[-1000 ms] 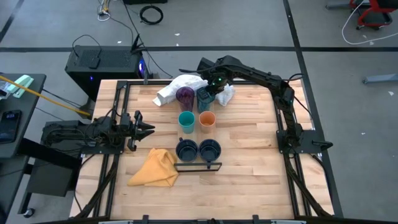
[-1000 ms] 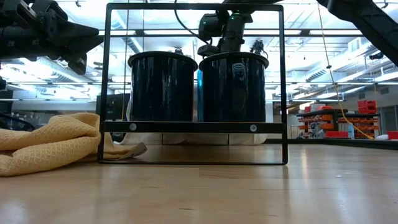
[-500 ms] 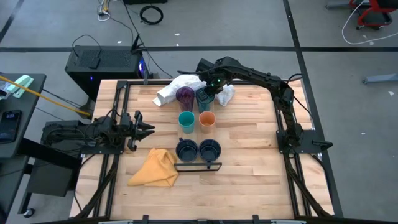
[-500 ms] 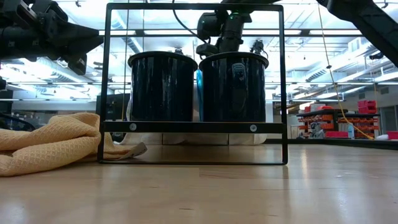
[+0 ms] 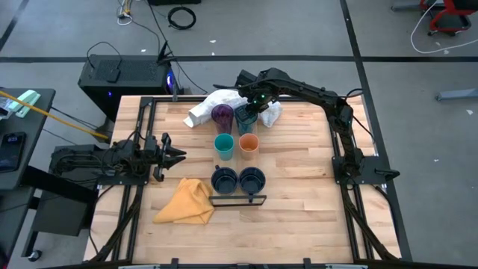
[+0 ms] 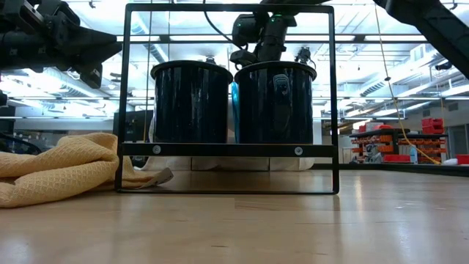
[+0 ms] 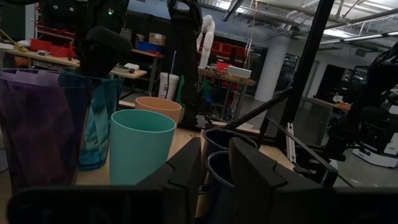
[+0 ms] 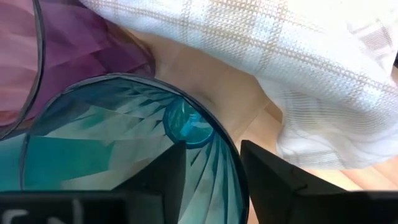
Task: Stack small to large cups/mugs on shelf
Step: Put the blue cup on the shelf, then return to Home Position
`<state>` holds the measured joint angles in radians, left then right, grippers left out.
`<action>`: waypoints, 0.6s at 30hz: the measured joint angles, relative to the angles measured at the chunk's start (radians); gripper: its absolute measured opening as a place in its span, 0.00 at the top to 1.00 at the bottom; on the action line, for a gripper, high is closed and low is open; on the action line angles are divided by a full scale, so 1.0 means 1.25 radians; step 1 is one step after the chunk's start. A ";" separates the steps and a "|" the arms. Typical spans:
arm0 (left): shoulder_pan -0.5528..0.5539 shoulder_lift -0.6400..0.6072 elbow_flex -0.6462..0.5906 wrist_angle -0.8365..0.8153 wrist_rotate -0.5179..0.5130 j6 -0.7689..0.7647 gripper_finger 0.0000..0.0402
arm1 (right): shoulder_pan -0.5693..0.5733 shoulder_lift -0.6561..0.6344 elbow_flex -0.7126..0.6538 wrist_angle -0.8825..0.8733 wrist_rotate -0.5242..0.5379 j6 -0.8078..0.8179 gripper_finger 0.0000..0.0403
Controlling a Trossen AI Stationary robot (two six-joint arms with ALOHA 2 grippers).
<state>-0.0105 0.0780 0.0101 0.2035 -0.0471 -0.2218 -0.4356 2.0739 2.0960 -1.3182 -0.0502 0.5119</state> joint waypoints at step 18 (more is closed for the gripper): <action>0.000 0.000 0.000 -0.003 0.000 0.007 0.76 | 0.000 -0.046 0.003 -0.019 0.013 0.013 0.59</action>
<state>-0.0105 0.0780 0.0101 0.1991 -0.0471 -0.2134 -0.4358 2.0166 2.0998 -1.3416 -0.0341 0.5278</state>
